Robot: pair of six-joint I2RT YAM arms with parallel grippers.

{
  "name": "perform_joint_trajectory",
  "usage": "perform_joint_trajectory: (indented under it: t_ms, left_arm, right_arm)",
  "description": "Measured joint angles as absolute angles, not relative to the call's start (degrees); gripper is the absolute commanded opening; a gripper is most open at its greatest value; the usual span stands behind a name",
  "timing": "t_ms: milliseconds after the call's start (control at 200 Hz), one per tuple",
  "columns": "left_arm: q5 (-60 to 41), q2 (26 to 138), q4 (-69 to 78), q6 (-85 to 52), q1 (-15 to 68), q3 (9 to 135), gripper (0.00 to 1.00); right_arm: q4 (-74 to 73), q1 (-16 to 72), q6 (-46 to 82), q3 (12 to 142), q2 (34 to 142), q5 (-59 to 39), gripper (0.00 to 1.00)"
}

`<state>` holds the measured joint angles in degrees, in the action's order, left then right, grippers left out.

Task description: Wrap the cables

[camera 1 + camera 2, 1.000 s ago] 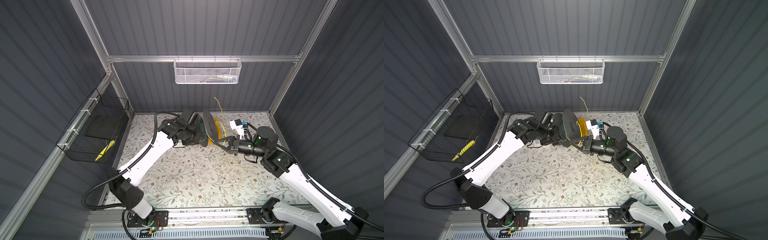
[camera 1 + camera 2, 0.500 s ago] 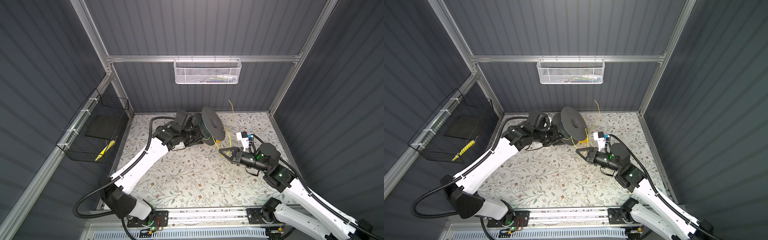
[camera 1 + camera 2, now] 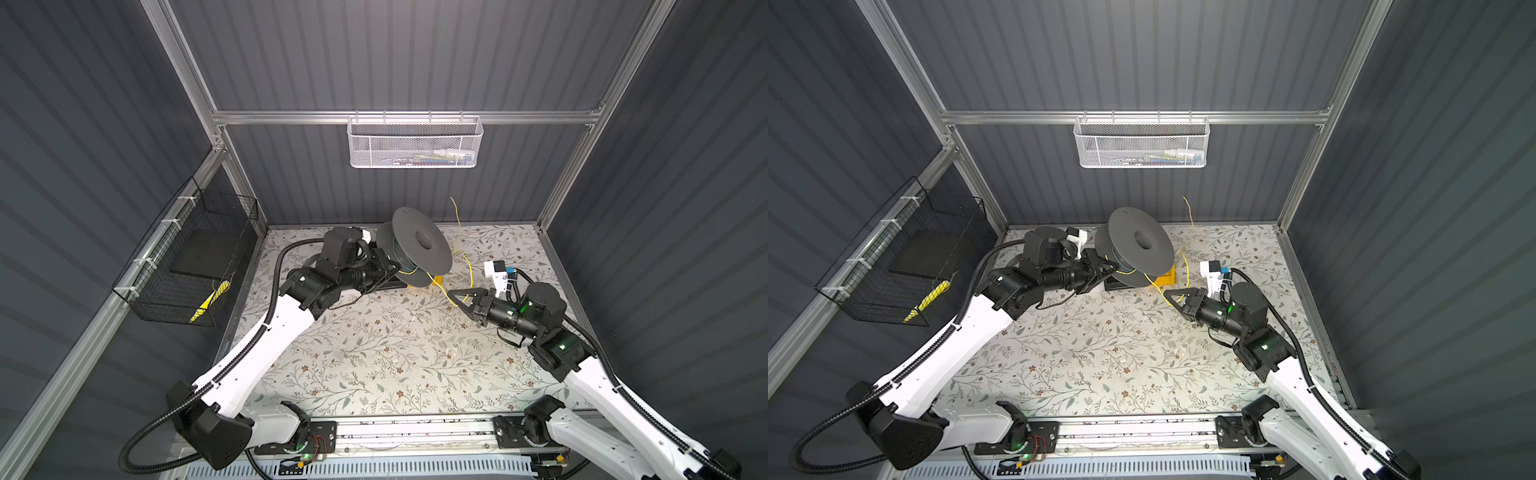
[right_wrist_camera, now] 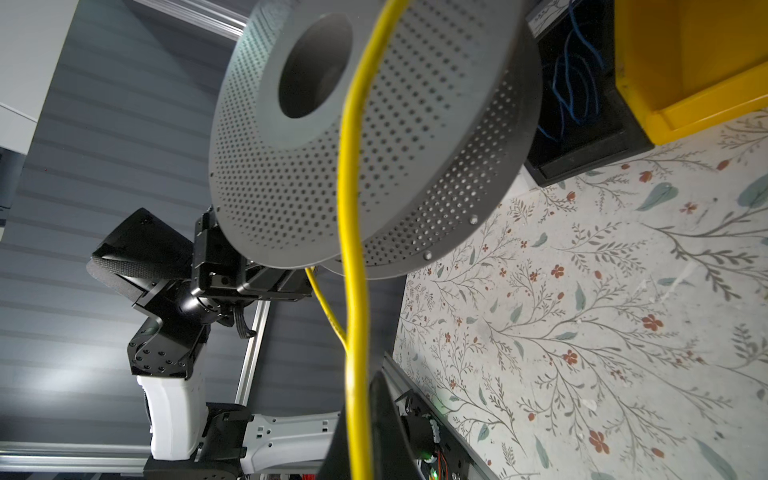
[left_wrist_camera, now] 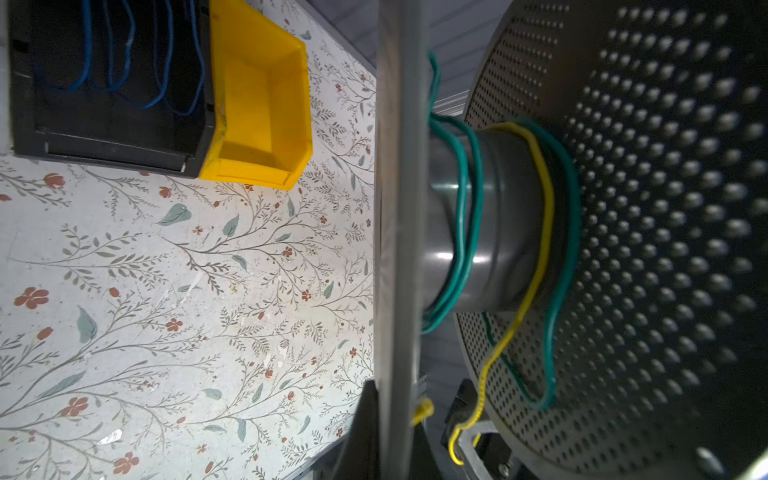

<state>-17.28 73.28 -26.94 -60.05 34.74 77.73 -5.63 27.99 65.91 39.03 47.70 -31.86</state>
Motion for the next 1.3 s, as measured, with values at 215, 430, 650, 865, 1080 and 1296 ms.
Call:
perform_joint_trajectory:
  t_ms: [215, 430, 650, 865, 1080, 1296]
  left_arm:
    - [-24.21, 72.44, -19.81, -59.75, 33.80, 74.17, 0.00]
    - [-29.76, 70.52, -17.98, -56.12, 33.28, 73.19, 0.00]
    - [-33.04, 66.46, -17.85, -52.88, 33.04, 69.93, 0.00]
    - [-35.55, 64.66, -18.09, -49.52, 32.56, 66.78, 0.00]
    - [-35.68, 64.75, -28.64, -39.48, 32.53, 69.60, 0.00]
    - [-37.98, 64.75, -33.91, -32.93, 32.53, 71.59, 0.00]
  right_arm:
    - [-7.64, 25.12, 66.02, 37.23, 48.31, -34.50, 0.00]
    - [-8.84, 18.92, 66.06, 36.88, 51.94, -38.85, 0.00]
    - [-10.20, 15.46, 65.98, 38.59, 55.99, -42.92, 0.00]
    - [-10.98, 14.94, 66.06, 38.65, 58.41, -45.15, 0.25]
    - [-10.46, 14.68, 64.88, 38.57, 57.08, -45.65, 0.51]
    - [-9.54, 13.06, 63.96, 36.97, 55.75, -45.98, 0.58]
